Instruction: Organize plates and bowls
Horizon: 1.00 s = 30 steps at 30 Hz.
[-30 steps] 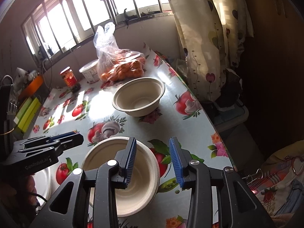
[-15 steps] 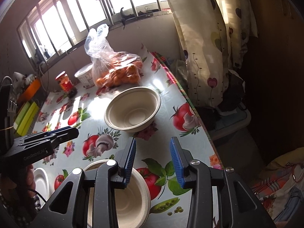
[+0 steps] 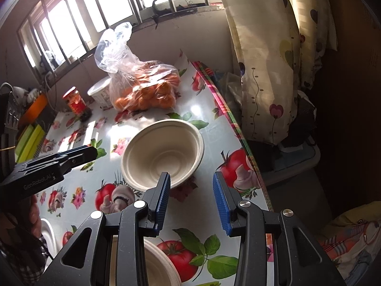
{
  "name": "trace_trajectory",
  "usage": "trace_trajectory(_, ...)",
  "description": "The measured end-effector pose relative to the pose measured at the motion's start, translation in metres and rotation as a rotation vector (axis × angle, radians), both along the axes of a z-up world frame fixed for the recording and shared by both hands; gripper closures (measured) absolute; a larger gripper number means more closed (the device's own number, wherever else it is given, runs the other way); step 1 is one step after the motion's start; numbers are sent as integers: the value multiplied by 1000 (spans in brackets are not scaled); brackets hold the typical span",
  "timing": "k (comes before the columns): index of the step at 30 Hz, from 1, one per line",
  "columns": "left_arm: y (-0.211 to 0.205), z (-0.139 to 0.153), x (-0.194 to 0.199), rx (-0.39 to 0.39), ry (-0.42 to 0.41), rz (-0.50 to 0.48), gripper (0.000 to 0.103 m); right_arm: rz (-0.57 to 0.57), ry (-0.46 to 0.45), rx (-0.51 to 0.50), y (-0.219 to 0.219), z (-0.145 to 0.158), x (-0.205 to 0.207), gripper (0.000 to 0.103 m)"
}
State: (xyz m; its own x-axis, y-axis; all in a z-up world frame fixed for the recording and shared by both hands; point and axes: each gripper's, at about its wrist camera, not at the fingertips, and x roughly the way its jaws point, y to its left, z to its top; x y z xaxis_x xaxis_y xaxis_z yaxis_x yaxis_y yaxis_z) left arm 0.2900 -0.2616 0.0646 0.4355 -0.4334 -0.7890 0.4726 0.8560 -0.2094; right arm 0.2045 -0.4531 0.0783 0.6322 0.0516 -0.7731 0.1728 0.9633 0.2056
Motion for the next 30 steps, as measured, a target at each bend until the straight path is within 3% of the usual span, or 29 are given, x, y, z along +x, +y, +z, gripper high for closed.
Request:
trace_trajectory(12, -9, -25, 22, -24, 112, 14, 79, 2, 32, 14, -11, -19, 33, 66)
trace_trajectory(22, -10, -35, 28, -19, 134, 22, 79, 21, 65, 48, -9, -37, 45, 67)
trace_trajectory(30, -12, -37, 30, -17, 134, 23, 79, 23, 65, 40, -5, -39, 49, 79)
